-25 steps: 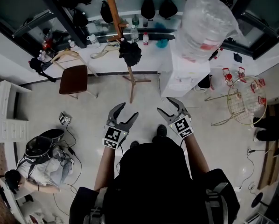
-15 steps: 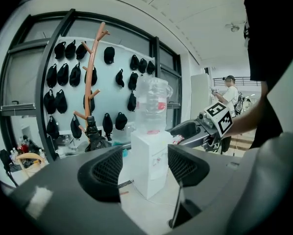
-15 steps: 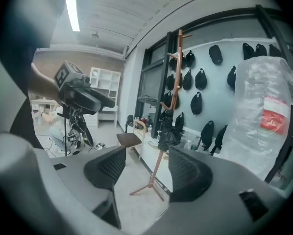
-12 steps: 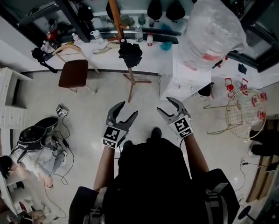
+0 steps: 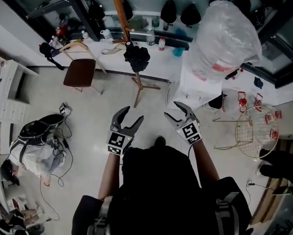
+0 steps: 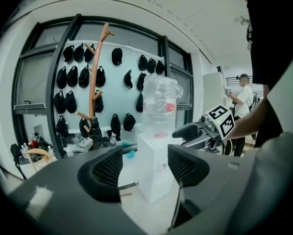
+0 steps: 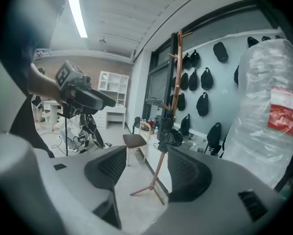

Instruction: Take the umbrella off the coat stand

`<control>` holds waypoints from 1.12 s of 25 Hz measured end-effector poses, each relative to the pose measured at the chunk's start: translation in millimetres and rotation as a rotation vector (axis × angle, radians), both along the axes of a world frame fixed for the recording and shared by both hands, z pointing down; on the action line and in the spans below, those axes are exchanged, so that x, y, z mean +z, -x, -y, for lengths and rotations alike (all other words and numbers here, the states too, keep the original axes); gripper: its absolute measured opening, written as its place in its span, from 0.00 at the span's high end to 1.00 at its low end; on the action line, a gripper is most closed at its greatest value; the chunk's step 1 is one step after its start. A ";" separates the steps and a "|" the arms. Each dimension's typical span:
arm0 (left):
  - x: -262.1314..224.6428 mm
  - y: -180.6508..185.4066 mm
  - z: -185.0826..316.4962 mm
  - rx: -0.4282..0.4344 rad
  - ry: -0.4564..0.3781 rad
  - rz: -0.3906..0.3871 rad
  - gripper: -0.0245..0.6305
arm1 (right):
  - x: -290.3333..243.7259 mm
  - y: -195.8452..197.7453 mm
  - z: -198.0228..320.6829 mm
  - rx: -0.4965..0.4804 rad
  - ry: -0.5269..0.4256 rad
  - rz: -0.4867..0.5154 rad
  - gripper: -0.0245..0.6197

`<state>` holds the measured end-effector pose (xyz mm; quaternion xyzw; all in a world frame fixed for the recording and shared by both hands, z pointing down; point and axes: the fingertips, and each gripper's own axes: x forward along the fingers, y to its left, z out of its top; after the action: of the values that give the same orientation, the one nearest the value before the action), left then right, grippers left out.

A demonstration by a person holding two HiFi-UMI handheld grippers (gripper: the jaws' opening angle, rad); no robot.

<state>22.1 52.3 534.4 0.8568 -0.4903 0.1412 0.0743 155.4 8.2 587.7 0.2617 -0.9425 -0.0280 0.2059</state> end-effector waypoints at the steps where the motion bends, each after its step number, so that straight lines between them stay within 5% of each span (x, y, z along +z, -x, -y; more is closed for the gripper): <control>1: -0.4 -3.2 0.9 -0.008 0.001 -0.008 0.53 | 0.7 -3.0 2.0 -0.007 0.000 0.000 0.55; 28: 6.5 -12.0 31.1 -0.063 0.004 -0.040 0.53 | 4.3 -12.0 34.7 -0.051 -0.015 -0.025 0.56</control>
<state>34.1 21.2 540.9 0.8434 -0.5154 0.1226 0.0900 167.5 -26.6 592.0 0.2389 -0.9460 -0.0435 0.2149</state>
